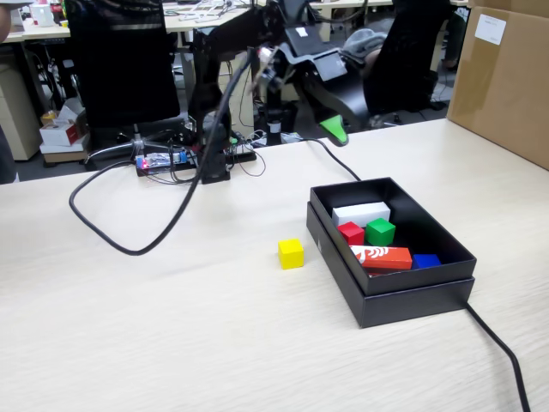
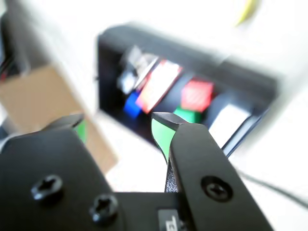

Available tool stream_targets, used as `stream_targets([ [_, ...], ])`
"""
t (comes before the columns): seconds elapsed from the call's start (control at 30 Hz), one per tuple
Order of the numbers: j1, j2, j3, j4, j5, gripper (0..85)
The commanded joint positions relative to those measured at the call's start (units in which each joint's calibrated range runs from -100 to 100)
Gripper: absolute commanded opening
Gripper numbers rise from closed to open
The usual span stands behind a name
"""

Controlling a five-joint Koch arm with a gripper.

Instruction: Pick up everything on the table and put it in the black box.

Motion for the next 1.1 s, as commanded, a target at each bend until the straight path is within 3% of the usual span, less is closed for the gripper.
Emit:
stream_targets([
  [0.0, -2.4, -4.2, -3.5, -0.1, -2.1, 39.6],
  [0.1, -3.9, -4.5, -10.8, 0.7, -3.4, 43.0],
  [0.33, -4.8, -4.5, -23.0, 3.6, -3.3, 46.5],
  [0.5, -4.5, -4.5, -31.6, 12.1, -3.7, 46.4],
  [1.07, -5.4, 4.3, -34.3, 22.3, -4.6, 46.4],
])
